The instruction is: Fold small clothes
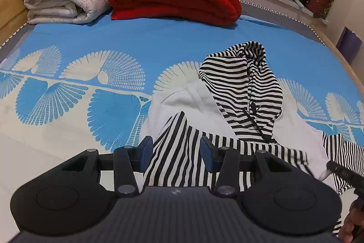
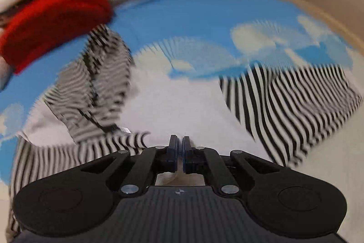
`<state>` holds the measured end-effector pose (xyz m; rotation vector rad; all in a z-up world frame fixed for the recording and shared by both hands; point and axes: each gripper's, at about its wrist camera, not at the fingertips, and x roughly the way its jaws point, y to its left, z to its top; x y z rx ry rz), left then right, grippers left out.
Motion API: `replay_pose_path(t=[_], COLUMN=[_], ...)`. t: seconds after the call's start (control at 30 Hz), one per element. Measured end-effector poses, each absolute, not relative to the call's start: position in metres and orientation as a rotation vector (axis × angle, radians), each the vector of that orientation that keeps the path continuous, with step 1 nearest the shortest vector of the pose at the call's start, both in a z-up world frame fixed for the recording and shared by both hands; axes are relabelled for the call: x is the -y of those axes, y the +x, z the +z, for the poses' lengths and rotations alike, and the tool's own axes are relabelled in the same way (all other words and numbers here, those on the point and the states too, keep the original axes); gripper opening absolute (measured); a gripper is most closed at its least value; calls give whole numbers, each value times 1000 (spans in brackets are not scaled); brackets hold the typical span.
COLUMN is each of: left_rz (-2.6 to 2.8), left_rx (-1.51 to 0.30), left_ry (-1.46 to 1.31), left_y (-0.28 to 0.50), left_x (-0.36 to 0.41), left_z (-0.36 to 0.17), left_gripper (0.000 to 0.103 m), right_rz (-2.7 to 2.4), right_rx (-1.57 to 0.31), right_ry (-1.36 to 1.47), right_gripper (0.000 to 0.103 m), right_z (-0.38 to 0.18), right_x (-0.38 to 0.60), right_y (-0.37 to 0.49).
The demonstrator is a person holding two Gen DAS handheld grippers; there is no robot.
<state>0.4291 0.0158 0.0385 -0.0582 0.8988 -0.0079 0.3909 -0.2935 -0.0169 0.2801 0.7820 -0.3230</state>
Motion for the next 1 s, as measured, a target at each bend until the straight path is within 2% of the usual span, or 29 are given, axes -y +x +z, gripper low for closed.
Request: replay_pose_path(t=[0.23, 0.27, 0.4, 0.5, 0.6, 0.7, 0.87, 1.0], left_rz=[0, 4, 9, 8, 42, 88, 117, 105], left_rx=[-907, -908, -910, -910, -911, -916, -944, -963], left_ry=[-54, -59, -78, -81, -95, -118, -143, -125], left_y=[430, 431, 432, 433, 435, 437, 440, 441], left_x=[-20, -22, -25, -29, -44, -64, -81, -75], left_z=[37, 37, 37, 37, 37, 37, 30, 21], left_gripper=[50, 50, 50, 50, 50, 50, 50, 50], right_rz=[-459, -486, -496, -383, -273, -297, -298, -308], right_rx=[-899, -896, -795, -786, -951, -1153, -1050, -1037], right_ry=[361, 361, 261, 244, 349, 388, 352, 377], right_gripper=[6, 9, 41, 45, 53, 53, 54, 54], right_z=[-36, -35, -19, -19, -47, -81, -51, -45], right_x=[322, 324, 313, 300, 298, 304, 306, 318], right_y=[393, 392, 382, 383, 390, 395, 395, 391])
